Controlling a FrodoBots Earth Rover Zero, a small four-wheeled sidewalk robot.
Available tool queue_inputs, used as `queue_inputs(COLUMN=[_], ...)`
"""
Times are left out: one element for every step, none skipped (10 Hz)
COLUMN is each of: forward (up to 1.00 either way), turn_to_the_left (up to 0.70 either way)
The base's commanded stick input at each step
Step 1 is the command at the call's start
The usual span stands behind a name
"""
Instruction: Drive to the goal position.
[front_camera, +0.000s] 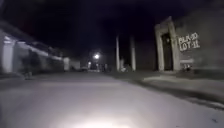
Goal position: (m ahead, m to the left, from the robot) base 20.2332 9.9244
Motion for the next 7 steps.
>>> queue_inputs(forward=[0.5, 0.5, 0.5, 0.5, 0.5, 0.5, 0.5], turn_to_the_left=[-0.41, -0.07, 0.0, 0.0, 0.0, 0.0, 0.0])
